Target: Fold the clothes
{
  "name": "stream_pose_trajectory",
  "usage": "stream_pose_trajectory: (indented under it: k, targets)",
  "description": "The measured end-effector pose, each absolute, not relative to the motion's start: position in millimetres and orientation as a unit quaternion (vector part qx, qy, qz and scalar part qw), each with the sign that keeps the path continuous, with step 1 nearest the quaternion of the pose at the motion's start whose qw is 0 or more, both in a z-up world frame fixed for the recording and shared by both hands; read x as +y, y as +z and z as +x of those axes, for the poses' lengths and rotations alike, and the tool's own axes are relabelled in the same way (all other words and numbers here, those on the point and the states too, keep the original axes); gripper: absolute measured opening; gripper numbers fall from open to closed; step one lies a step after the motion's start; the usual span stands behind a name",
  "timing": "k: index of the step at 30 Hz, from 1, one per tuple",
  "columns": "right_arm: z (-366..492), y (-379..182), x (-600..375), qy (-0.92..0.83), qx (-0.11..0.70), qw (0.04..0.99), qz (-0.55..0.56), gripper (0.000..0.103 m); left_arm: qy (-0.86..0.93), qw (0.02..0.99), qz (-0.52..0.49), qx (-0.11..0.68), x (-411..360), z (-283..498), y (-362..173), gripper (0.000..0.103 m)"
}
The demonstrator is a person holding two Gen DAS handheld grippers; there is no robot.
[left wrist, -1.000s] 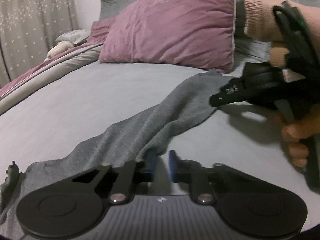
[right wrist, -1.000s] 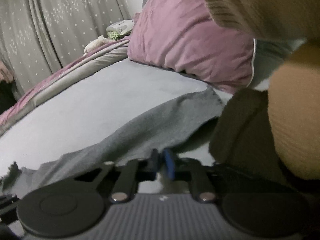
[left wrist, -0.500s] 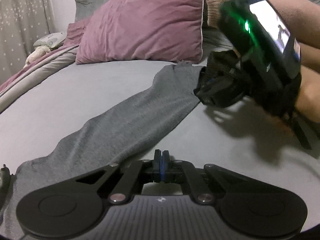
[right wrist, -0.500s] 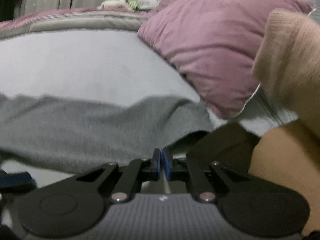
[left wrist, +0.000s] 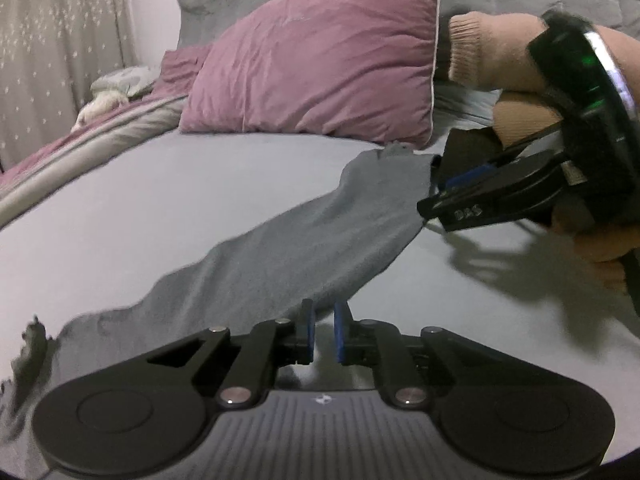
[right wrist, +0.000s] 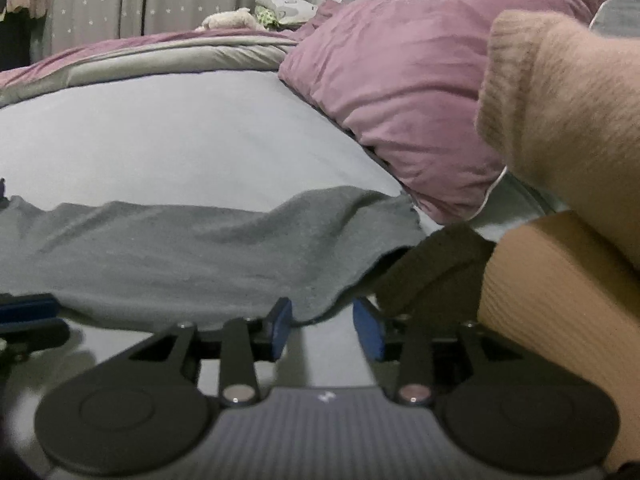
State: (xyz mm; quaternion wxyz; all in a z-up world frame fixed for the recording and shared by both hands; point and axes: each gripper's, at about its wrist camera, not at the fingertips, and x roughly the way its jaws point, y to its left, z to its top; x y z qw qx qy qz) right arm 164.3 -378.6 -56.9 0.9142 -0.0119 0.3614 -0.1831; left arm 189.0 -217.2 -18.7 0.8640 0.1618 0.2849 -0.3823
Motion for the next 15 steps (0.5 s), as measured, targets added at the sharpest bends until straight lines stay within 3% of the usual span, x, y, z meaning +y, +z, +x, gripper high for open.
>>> stream_pose_trajectory:
  k: [1, 6, 15]
  targets:
    - [163, -55, -377, -0.179, 0.36, 0.916, -0.011, 0.038, -0.384, 0.86, 0.158, 0.297, -216, 190, -22, 0.018]
    - [160, -45, -363, -0.155, 0.358, 0.921, -0.011, 0.05, -0.379, 0.863, 0.102, 0.318, -198, 189, -22, 0.022]
    - [147, -30, -332, -0.055, 0.381, 0.922, 0.046, 0.064, -0.32, 0.886, 0.043, 0.333, -139, 157, -9, 0.037]
